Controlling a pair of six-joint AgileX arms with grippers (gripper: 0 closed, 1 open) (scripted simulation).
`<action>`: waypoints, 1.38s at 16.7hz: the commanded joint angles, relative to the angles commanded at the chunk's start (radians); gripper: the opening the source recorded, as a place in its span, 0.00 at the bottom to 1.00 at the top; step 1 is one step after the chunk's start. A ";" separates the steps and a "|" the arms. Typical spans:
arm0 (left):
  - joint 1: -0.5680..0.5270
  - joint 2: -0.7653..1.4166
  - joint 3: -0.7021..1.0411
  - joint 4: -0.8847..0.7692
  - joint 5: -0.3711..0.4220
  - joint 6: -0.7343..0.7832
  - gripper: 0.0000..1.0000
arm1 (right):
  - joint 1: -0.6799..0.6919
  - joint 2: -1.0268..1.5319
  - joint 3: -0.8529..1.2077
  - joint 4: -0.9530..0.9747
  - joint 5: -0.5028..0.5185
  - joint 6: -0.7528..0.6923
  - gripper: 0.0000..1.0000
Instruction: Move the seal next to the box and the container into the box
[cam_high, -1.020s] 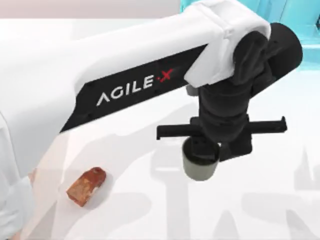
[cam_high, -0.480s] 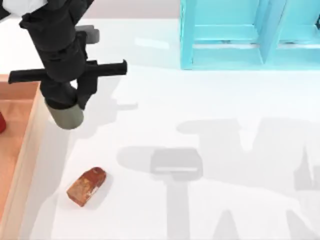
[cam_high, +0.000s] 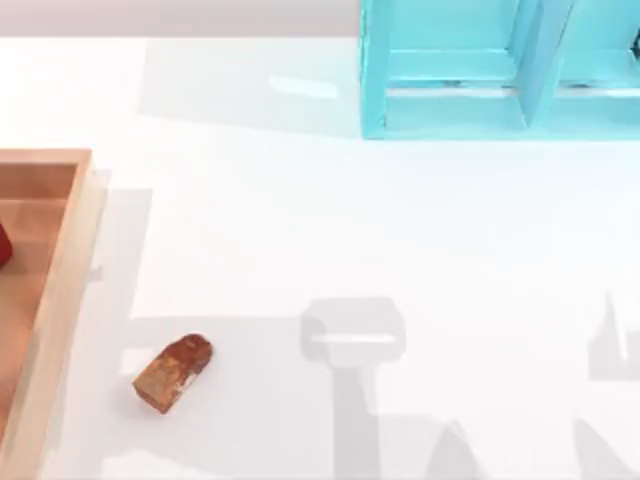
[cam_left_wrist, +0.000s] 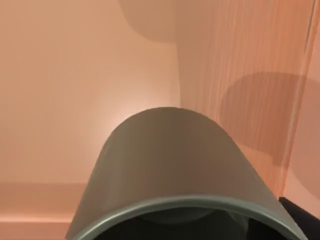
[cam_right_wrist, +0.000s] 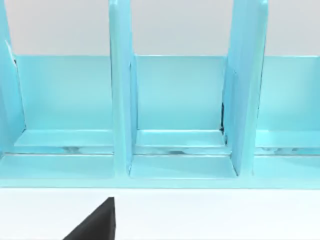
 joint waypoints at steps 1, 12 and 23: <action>0.041 -0.037 -0.043 0.006 0.001 0.049 0.00 | 0.000 0.000 0.000 0.000 0.000 0.000 1.00; 0.158 -0.152 -0.181 0.027 0.007 0.196 0.00 | 0.000 0.000 0.000 0.000 0.000 0.000 1.00; 0.190 -0.076 -0.341 0.263 0.001 0.219 0.00 | 0.000 0.000 0.000 0.000 0.000 0.000 1.00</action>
